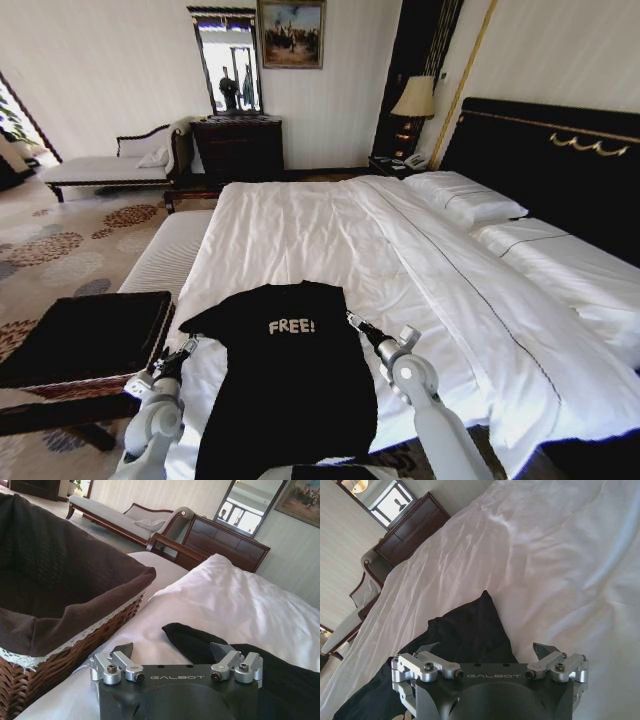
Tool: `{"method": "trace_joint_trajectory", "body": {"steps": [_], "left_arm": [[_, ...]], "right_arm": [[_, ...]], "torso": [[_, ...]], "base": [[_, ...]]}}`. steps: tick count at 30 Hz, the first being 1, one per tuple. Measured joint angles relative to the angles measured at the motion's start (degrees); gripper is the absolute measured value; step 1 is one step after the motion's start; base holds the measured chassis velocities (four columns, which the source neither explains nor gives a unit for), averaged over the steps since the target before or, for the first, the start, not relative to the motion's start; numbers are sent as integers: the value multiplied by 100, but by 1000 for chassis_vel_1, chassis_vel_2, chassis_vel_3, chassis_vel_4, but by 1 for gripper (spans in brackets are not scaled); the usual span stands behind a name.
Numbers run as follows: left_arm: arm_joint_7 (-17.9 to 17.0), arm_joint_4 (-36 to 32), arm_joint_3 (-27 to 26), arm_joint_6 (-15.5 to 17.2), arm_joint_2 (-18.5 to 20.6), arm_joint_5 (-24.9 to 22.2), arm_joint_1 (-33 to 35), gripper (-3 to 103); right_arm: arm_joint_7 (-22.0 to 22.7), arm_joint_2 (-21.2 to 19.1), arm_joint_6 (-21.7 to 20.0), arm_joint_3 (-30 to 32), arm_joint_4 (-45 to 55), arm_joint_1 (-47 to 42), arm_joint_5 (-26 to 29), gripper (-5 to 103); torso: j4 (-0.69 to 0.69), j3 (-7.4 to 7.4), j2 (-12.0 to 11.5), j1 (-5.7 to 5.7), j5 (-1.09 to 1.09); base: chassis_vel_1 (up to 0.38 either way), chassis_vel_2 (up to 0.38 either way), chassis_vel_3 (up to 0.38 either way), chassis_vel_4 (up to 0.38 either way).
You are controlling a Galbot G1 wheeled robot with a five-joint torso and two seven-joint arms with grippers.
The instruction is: Fold the clothes on the bed and place them into the basket.
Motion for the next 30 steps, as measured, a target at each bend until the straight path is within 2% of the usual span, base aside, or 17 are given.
{"method": "trace_joint_trajectory", "body": {"steps": [1,2,4,5,9,15,19,21,24,25,27,30], "left_arm": [[17,56,24,-9,0,0,-56,85],[17,56,24,-9,0,0,-56,85],[30,179,95,-11,-4,10,-190,74],[30,179,95,-11,-4,10,-190,74],[23,431,233,-10,-5,75,-444,53],[24,585,273,-10,22,125,-581,46],[38,638,228,-39,25,147,-610,26],[45,648,225,-53,26,152,-619,26],[69,663,224,-83,36,162,-648,10],[69,663,224,-83,36,162,-648,10],[86,665,227,-101,56,176,-653,2],[96,665,224,-114,75,187,-651,1]], "right_arm": [[1,2,-1,-2,0,-5,0,100],[1,2,-1,-2,0,-5,0,100],[1,3,-3,1,0,-11,1,100],[1,3,-3,1,0,-11,1,100],[1,3,-3,13,-2,-28,6,100],[0,4,-3,16,-2,-36,7,100],[-3,1,-3,5,-11,-29,9,100],[-4,1,-3,5,-13,-27,10,100],[-5,10,-4,1,-15,-33,11,100],[-5,10,-4,1,-15,-33,11,100],[-8,17,-4,-8,-14,-56,9,100],[-11,22,-4,-13,-14,-65,7,100]], "torso": [[0,0,0,0,0],[0,0,0,0,0],[-1,0,0,0,0],[-1,0,0,0,0],[-1,0,0,0,0],[-1,0,0,0,0],[0,0,0,0,0],[-1,0,0,0,0],[0,0,0,0,-1],[0,0,0,0,-1],[-1,0,0,0,0],[-1,0,0,0,0]], "base": [[0,0,0,0],[0,0,0,0],[0,0,0,0],[0,0,0,0],[0,0,0,0],[0,0,0,0],[0,0,0,0],[0,0,0,0],[0,0,0,0],[0,0,0,0],[0,0,0,0],[0,0,0,0]]}}
